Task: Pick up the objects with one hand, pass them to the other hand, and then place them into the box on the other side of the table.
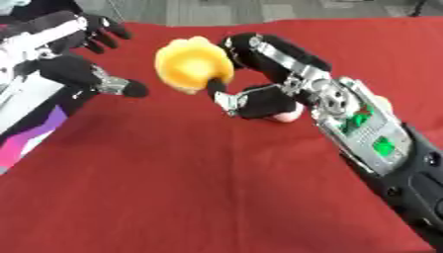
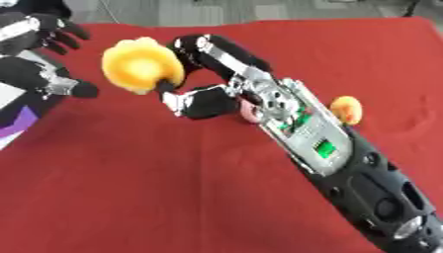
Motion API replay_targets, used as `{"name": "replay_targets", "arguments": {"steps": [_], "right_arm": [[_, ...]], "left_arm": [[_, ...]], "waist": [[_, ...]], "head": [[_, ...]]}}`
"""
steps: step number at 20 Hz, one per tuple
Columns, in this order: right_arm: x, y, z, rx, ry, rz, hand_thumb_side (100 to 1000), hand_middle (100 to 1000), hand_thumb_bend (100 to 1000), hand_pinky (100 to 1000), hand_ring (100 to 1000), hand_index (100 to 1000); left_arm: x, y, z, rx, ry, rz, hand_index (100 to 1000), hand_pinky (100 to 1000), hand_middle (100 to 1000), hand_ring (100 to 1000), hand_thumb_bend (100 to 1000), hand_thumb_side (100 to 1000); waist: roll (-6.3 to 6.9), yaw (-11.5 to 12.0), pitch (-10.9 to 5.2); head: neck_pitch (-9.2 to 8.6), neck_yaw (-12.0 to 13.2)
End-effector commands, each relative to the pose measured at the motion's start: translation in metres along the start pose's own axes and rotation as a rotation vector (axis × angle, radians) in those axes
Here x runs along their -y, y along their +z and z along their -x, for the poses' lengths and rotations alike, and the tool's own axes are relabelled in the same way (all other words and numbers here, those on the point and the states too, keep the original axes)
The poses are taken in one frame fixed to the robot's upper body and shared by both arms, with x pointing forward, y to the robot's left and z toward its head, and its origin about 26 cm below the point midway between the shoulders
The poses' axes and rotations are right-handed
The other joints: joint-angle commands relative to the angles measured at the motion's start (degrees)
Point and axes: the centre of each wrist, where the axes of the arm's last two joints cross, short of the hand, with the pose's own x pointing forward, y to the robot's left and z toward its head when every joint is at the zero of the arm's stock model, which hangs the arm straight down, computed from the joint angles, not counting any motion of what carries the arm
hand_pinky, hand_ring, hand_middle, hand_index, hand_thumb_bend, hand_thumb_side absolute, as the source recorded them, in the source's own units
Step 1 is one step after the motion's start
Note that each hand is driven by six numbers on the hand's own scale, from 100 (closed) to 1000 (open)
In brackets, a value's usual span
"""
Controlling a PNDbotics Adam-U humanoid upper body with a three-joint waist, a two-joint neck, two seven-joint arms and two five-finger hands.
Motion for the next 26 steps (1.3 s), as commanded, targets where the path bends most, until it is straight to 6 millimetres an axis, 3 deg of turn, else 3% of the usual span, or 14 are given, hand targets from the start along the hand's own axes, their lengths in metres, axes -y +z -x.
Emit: {"name": "replay_targets", "arguments": {"steps": [1, 12, 26], "right_arm": [[0.001, -0.003, -0.012, 0.066, 0.029, -0.002, 100, 492, 100, 803, 562, 559], [-0.005, -0.006, -0.017, 0.118, 0.046, -0.019, 100, 492, 100, 800, 562, 557], [-0.006, -0.006, -0.013, 0.105, 0.079, 0.05, 100, 490, 100, 783, 557, 554]], "left_arm": [[-0.004, -0.002, -0.006, 0.009, -0.046, -0.02, 843, 859, 827, 842, 866, 416], [0.005, -0.007, -0.015, 0.061, -0.024, 0.043, 836, 859, 824, 842, 888, 418], [-0.004, 0.015, -0.021, 0.09, 0.092, 0.163, 827, 862, 821, 844, 896, 413]], "waist": [[0.83, 0.04, -0.81], [0.71, 0.11, -0.56], [0.53, 0.33, 0.01]], "head": [[0.34, 0.26], [0.34, 0.41], [0.34, -0.51]]}}
